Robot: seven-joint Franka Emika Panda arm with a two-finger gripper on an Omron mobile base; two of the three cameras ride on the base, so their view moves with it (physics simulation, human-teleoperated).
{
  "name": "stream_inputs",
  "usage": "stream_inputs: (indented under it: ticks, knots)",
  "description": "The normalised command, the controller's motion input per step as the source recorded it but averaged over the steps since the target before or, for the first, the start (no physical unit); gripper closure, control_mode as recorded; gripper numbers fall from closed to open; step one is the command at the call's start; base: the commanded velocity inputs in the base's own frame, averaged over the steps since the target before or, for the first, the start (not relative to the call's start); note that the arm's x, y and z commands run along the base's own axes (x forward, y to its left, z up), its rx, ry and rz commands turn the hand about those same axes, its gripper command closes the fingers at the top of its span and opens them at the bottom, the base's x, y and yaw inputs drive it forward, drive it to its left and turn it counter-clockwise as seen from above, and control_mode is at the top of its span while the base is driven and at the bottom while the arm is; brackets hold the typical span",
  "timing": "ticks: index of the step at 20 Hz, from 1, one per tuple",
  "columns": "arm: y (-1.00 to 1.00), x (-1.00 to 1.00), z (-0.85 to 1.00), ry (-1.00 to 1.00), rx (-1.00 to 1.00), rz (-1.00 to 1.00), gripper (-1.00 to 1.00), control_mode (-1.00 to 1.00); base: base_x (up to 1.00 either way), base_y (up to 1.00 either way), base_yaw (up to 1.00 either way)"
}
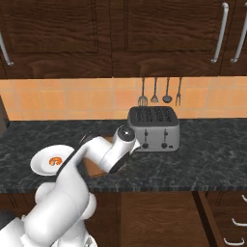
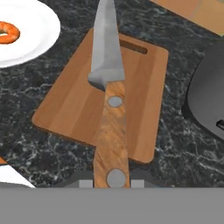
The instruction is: Pick up the knife from the drawer and place it on the cutting board. Then place the meat from the plate to the cutting board.
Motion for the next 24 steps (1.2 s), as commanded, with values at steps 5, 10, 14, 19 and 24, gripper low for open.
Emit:
stream_inputs:
  ticks: [5,10,14,19,24]
  knots:
    - [0.08,0.30,-0.20,-0.01,0.00,-0.11,1.00,-1.00,0.00,0.00,0.00]
    - [0.00,0.24,-0.31,0.00,0.00,-0.08,1.00,-1.00,0.00,0.00,0.00]
    - [0.03,0.38,-0.27,0.00,0.00,-0.04,1.00,-1.00,0.00,0.00,0.00]
    - [0.08,0.42,-0.35,0.00,0.00,-0.03,1.00,-1.00,0.00,0.00,0.00]
    - [0.02,0.32,-0.04,0.02,0.00,0.00,1.00,-1.00,0.00,0.00,0.00]
